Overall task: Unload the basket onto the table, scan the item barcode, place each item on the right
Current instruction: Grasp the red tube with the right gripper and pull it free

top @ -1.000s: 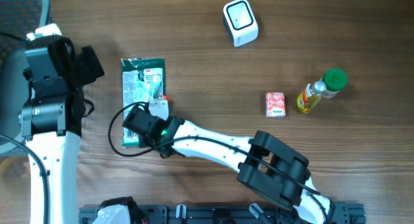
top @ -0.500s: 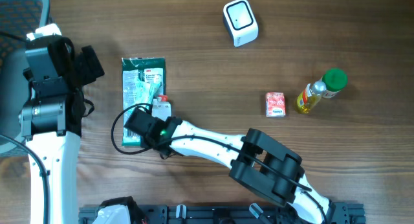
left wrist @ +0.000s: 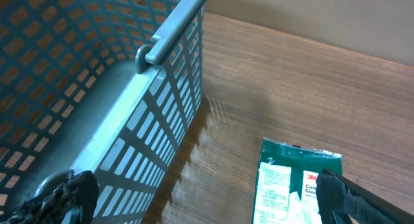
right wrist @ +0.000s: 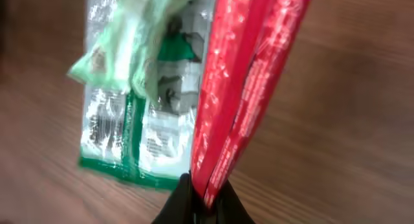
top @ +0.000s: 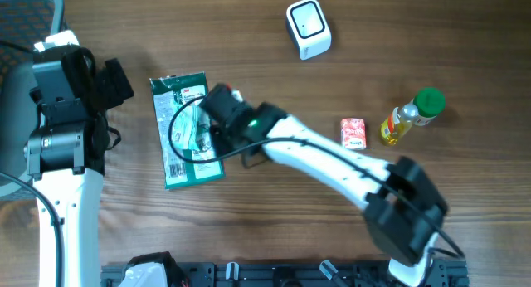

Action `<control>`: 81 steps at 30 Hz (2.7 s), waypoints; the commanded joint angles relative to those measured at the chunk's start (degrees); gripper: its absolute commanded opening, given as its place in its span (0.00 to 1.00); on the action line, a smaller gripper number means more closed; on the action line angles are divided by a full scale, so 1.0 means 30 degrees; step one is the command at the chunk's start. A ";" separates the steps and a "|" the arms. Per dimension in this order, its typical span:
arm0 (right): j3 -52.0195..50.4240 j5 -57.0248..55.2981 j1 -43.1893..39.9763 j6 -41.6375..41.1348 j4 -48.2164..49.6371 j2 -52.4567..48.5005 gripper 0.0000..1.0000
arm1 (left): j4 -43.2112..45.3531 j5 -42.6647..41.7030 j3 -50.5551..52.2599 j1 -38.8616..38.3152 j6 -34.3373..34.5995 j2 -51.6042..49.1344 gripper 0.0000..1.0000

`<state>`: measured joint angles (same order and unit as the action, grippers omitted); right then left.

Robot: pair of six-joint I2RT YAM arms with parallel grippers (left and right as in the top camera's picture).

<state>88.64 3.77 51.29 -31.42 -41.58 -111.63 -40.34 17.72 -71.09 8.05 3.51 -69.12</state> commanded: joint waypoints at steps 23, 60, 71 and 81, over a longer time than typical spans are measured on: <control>-0.0087 0.8604 -0.1814 2.2680 -0.3614 -0.0444 0.04 | 0.0051 -0.0095 -0.0080 0.0109 -0.0036 -0.0015 1.00; -0.0051 1.1169 -0.3133 2.0975 0.0597 -0.5253 0.41 | 0.0051 -0.0095 -0.0080 0.0109 -0.0036 -0.0015 1.00; -0.0058 1.1912 -0.3985 2.0975 -0.0211 -0.5260 0.48 | 0.0051 -0.0095 -0.0080 0.0109 -0.0036 -0.0015 1.00; -0.0058 1.1919 -0.3796 2.0975 -0.0080 -0.5799 0.20 | 0.0051 -0.0095 -0.0080 0.0109 -0.0029 -0.0015 1.00</control>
<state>88.53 37.74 39.99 31.20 -41.54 -127.15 -40.32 17.72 -71.09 8.05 3.51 -69.12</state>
